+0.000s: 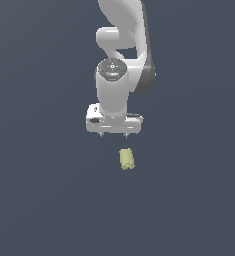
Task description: Pick up the object and move it to a goal position.
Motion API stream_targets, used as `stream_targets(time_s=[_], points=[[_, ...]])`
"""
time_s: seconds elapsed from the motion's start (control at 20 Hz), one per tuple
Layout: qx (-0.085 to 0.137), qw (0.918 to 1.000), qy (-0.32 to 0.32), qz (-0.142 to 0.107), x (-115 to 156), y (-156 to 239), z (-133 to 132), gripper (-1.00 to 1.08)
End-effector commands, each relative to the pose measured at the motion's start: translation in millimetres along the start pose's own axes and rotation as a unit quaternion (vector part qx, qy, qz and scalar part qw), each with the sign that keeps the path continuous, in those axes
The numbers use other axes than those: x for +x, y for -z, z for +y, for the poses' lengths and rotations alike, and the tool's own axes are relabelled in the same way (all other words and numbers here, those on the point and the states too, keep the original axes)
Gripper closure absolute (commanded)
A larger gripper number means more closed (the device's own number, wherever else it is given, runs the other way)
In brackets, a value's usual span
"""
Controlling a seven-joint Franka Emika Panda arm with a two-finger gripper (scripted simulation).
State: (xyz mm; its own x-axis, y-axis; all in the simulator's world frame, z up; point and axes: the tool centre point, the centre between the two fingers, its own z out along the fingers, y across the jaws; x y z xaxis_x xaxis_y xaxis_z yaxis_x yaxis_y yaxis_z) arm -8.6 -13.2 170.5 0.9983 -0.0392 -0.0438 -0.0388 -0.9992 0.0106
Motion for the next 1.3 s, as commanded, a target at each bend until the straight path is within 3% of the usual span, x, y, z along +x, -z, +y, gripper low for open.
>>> stream_targets(time_s=[0.0,0.75,1.25], points=[[0.000,1.0000,0.000,0.000,0,0,0,-0.92],[-0.011,0.9996,0.026,-0.008,0,-5,0,-0.92],[-0.005,0.9984,0.055,0.009,27,-43,-33,-0.92]])
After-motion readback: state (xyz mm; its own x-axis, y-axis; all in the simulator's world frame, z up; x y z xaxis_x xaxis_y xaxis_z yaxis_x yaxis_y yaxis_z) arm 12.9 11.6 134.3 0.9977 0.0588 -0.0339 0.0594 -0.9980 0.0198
